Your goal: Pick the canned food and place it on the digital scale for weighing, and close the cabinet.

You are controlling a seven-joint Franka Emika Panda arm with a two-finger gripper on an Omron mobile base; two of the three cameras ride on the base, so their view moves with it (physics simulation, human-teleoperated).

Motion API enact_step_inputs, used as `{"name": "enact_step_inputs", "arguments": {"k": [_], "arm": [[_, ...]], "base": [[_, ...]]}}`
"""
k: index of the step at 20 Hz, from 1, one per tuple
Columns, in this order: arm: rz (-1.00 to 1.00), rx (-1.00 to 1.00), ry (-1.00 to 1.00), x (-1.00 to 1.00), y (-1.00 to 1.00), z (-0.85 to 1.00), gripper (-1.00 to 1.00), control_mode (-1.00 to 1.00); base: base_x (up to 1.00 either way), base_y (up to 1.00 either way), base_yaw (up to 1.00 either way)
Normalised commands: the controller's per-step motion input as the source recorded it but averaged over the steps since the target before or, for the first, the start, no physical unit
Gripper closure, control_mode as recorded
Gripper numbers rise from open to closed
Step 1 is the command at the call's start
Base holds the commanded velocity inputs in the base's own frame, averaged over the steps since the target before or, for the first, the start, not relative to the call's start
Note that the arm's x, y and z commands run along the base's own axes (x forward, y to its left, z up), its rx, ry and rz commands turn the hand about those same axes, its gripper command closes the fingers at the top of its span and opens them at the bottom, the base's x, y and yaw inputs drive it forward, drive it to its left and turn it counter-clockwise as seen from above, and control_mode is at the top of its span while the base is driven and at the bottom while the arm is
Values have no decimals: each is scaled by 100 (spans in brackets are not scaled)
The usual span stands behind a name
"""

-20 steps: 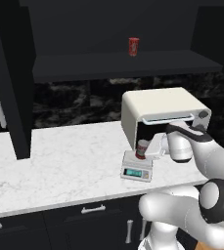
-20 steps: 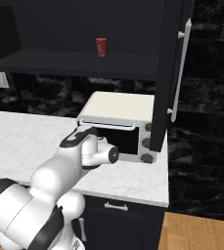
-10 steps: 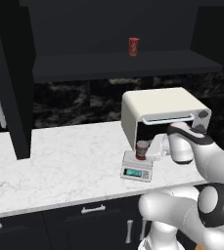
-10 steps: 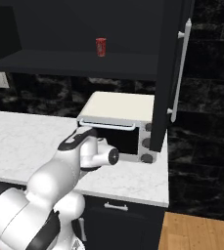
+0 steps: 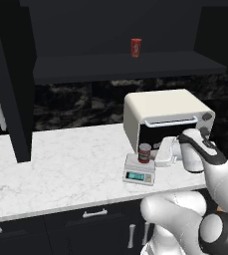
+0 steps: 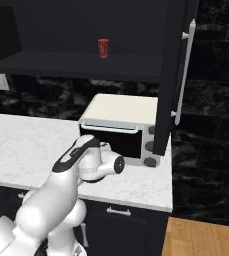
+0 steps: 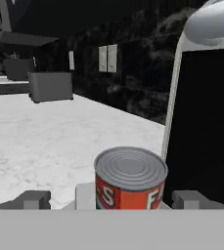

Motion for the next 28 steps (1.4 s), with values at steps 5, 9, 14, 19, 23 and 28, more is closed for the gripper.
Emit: {"name": "enact_step_inputs", "arguments": {"k": [5,9,14,19,23,28], "arm": [[0,0,-28,-73,-27,67,-100,-100],[-1,0,-29,-69,-27,68,-100,-100],[-1,4,-28,-63,-45,65,-100,-100],[0,5,-24,-58,-46,54,-100,-100],[0,10,-32,-55,-72,71,-100,-100],[0,16,-33,-57,-97,75,-100,-100]], "base": [[0,0,0],[0,0,0],[0,0,0],[0,0,0],[0,0,0],[0,0,0]]}}
